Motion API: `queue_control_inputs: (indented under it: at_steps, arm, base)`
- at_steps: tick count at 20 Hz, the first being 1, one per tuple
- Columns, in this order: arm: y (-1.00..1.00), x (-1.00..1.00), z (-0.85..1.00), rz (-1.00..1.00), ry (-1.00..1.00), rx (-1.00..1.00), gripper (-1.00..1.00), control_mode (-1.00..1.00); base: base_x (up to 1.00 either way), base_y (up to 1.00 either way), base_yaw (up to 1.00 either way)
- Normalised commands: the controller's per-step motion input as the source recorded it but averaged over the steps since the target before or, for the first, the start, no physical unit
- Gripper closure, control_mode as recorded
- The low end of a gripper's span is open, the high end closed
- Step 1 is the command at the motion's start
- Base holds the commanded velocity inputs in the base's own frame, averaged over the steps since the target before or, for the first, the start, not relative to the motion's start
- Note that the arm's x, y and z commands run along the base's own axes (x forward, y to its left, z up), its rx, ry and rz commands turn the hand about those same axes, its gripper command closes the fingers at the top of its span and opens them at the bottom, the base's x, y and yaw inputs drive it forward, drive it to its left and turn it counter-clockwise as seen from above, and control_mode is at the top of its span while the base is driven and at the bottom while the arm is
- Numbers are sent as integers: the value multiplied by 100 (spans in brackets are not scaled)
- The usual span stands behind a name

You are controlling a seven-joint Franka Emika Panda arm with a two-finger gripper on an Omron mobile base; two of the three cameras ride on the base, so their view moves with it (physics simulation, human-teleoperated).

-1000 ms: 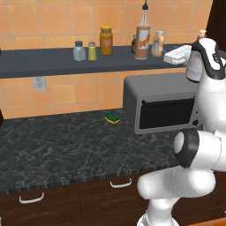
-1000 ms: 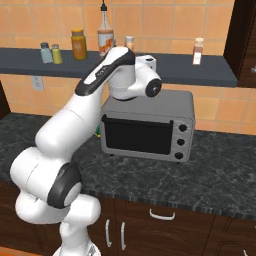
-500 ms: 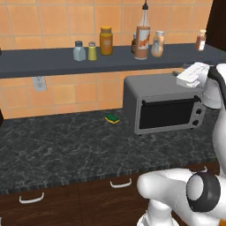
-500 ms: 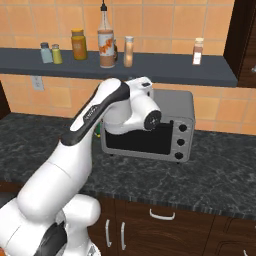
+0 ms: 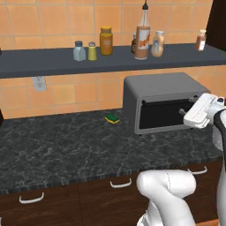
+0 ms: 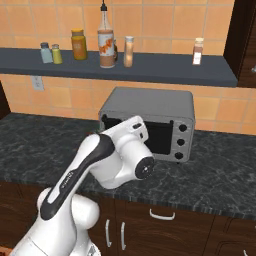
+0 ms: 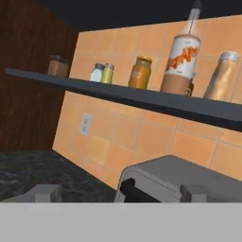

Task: Put the shaker and condiment bottle from the counter next to their counterparts in the cabinet.

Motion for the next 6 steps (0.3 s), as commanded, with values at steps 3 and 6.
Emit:
queue_control_inputs:
  at_steps: [3,6]
  arm:
    - [0,-22,-9,0,0,0,-100,-100]
    - [-13,-25,-6,0,0,0,-100,-100]
  base:
    - [0,0,0]
    - [0,0,0]
